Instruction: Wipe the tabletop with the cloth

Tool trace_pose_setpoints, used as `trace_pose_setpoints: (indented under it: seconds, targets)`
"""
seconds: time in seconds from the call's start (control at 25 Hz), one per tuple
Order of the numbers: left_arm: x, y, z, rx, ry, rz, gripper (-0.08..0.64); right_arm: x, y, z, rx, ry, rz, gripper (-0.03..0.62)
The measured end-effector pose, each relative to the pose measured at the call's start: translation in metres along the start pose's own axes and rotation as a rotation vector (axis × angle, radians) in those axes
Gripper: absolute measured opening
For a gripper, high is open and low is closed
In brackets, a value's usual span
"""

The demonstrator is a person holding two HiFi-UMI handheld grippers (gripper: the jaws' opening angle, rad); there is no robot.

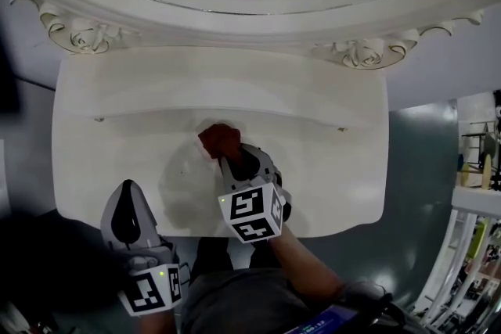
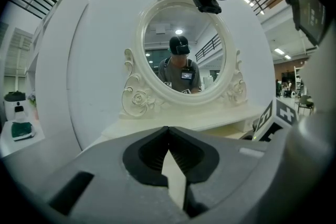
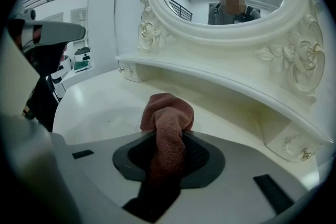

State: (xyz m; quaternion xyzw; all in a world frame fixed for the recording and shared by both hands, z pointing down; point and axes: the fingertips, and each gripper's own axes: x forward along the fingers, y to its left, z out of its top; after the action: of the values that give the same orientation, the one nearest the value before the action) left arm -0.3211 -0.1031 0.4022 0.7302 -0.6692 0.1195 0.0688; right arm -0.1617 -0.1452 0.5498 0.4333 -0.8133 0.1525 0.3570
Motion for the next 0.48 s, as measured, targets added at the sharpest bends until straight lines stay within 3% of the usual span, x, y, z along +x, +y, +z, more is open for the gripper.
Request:
trace_pose_setpoints:
  seconds: [0.48]
  targets:
    - [0.015, -0.046, 0.008, 0.021, -0.006, -0.062, 0.011, -0.017, -0.048, -0.023, 0.054, -0.002, -0.061, 0.103]
